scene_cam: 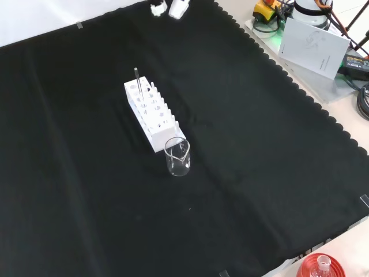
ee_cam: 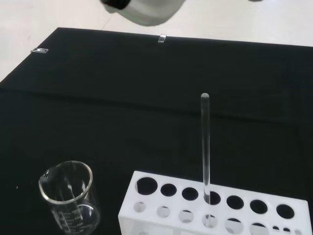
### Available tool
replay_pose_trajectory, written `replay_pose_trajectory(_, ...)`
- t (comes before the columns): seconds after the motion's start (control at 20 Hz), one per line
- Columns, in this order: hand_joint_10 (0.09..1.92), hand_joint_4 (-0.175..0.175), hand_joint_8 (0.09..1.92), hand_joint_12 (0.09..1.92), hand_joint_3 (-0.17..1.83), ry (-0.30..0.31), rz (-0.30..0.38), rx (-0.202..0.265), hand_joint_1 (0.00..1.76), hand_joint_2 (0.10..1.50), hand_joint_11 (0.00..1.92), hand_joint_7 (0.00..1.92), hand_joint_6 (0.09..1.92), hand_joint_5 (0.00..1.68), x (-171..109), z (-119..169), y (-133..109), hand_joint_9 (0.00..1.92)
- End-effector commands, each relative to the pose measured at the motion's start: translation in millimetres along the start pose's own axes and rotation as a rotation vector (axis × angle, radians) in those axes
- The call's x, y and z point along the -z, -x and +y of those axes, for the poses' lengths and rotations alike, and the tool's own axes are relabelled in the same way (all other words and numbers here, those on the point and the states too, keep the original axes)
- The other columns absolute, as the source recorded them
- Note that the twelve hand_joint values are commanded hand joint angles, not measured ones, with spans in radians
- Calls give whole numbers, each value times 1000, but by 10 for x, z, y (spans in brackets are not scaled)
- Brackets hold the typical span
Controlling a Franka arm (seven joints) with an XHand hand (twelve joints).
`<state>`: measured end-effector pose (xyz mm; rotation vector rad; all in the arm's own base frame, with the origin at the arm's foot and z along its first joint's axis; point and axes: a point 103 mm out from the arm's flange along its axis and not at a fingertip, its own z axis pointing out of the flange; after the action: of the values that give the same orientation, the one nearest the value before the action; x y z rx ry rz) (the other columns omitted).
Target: Take the glass rod from the white test tube rack.
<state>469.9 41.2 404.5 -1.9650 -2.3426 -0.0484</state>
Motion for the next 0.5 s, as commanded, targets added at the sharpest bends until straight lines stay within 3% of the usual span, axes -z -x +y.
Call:
replay_pose_trajectory(0.05,454,-175,618,981,-175,-21,6,20,1107,980,1153,1138,788,950,-117,240,3,1239)
replay_pose_trajectory(0.5,450,-175,617,978,-175,-55,9,40,1124,976,1156,1140,791,944,-333,465,-35,1241)
